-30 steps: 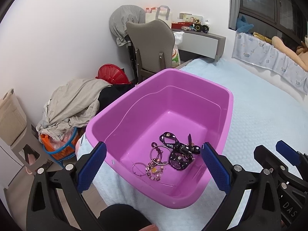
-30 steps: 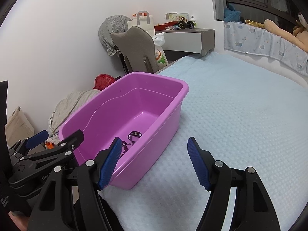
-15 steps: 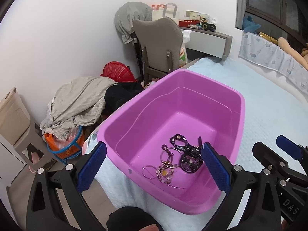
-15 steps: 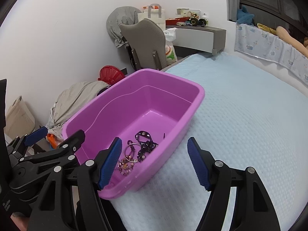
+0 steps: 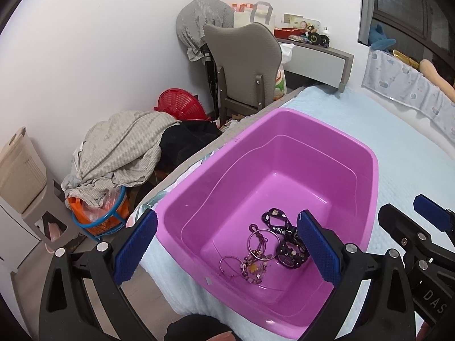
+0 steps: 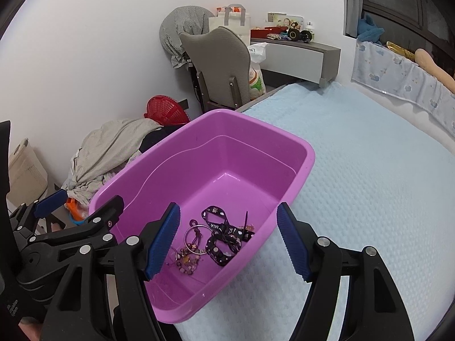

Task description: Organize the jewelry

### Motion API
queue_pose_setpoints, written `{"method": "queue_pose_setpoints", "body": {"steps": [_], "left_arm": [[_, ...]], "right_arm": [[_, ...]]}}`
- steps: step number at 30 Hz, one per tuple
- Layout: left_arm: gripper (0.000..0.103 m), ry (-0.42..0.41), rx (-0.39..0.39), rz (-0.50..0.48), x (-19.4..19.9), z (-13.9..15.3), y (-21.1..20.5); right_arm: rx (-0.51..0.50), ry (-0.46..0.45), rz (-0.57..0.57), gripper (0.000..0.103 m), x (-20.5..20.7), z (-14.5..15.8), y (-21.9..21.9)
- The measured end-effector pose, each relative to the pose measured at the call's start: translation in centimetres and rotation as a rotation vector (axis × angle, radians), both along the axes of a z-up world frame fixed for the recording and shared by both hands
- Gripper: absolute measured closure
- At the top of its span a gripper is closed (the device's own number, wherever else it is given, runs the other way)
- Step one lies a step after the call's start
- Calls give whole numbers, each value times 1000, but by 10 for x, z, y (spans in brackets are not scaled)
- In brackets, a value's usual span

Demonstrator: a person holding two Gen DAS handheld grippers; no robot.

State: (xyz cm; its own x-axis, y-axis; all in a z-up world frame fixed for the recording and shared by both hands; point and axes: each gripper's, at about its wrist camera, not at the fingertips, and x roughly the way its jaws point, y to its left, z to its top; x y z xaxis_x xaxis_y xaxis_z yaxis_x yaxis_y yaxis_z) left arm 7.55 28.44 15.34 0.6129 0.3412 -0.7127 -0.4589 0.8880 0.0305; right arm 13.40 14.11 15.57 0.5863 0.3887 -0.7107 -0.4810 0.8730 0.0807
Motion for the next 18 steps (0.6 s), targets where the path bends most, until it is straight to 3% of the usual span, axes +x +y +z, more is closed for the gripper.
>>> {"method": "queue_pose_setpoints", "body": {"steps": [18], "left_arm": [[6, 11, -8, 2, 4, -3, 6]], "right_arm": [[-10, 0, -5, 36, 2, 1, 7]]}}
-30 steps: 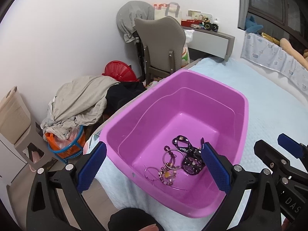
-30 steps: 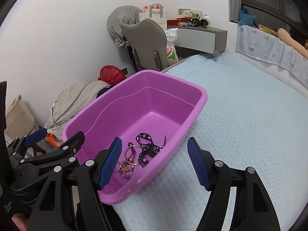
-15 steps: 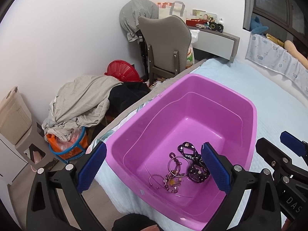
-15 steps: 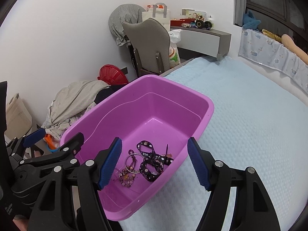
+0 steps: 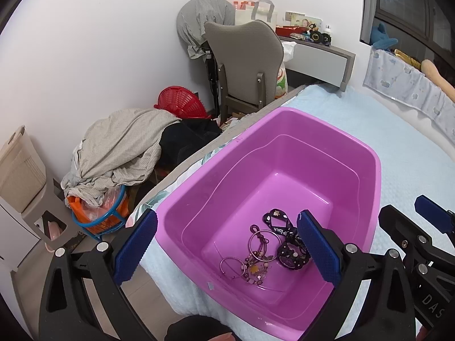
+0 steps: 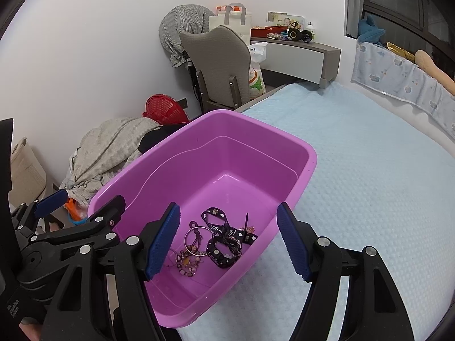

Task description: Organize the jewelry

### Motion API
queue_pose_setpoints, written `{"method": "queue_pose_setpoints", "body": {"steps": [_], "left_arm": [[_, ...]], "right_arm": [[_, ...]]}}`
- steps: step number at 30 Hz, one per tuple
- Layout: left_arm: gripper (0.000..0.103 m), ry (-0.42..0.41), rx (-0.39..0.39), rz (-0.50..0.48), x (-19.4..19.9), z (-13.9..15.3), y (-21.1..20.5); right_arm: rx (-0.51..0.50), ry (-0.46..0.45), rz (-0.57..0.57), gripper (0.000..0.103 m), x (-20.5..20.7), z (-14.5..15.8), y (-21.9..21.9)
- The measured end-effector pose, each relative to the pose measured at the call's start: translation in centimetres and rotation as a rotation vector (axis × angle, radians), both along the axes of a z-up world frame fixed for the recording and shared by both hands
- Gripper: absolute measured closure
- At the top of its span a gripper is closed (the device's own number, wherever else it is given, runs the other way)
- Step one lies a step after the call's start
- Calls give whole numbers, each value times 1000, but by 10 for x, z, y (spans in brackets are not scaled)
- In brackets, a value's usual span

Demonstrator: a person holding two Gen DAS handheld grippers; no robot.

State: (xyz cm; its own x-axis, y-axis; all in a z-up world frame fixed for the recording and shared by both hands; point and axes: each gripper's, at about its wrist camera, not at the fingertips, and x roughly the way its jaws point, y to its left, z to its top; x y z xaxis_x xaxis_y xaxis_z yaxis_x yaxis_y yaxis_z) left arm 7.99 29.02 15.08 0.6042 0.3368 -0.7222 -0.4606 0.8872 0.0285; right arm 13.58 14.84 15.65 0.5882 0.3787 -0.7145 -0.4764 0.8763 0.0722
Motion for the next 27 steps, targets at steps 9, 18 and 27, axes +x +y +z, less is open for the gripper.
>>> {"method": "queue_pose_setpoints", "body": {"steps": [9, 18, 27], "left_arm": [[6, 0, 1, 1, 0, 0, -1], [6, -1, 0, -4, 2, 0, -2], [6, -8, 10, -8, 0, -2, -5]], "right_arm": [[1, -1, -5, 36, -2, 0, -2], [4, -3, -10, 36, -5, 0, -6], [6, -3, -10, 36, -5, 0, -7]]}}
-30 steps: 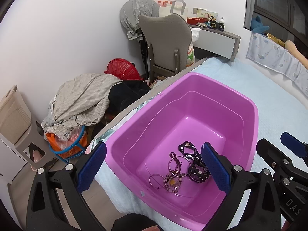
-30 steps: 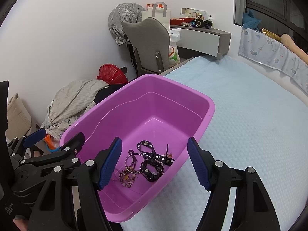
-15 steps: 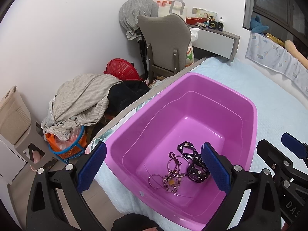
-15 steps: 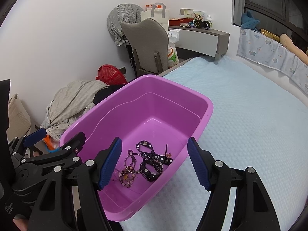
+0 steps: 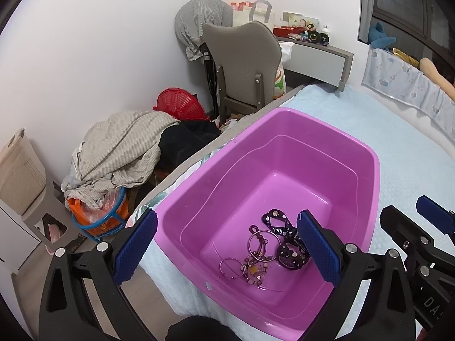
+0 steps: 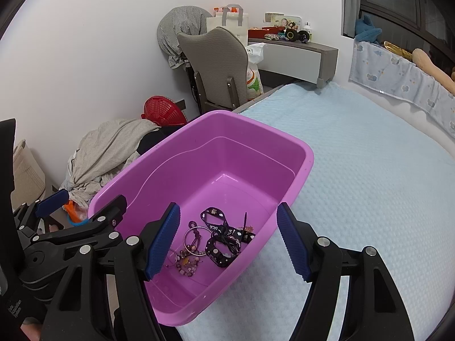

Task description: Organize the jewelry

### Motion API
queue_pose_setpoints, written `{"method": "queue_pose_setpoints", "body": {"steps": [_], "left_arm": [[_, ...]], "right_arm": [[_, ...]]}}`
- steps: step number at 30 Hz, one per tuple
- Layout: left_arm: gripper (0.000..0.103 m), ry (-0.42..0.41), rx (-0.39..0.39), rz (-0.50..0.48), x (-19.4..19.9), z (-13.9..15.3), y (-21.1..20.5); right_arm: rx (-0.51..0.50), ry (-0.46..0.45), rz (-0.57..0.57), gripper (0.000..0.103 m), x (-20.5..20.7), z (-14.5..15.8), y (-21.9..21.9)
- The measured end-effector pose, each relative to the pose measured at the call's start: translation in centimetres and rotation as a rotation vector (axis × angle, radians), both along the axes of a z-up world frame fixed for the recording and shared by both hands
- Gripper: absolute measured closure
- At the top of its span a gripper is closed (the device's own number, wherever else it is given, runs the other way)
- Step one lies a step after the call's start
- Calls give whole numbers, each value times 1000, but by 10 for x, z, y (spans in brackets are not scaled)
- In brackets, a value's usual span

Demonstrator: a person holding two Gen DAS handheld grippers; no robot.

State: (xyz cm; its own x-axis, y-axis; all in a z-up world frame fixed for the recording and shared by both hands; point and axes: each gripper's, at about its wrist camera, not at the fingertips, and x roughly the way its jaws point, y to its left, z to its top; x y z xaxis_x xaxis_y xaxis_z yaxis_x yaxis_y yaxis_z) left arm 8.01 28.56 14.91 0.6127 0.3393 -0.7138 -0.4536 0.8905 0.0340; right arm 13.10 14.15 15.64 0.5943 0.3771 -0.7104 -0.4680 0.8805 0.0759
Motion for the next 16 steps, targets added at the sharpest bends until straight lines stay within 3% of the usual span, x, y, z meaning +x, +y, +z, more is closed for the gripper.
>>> {"method": "queue_pose_setpoints", "body": {"steps": [16], "left_arm": [[6, 22, -30, -6, 0, -2, 4]], "right_arm": [[-3, -1, -2, 36, 0, -1, -1]]}}
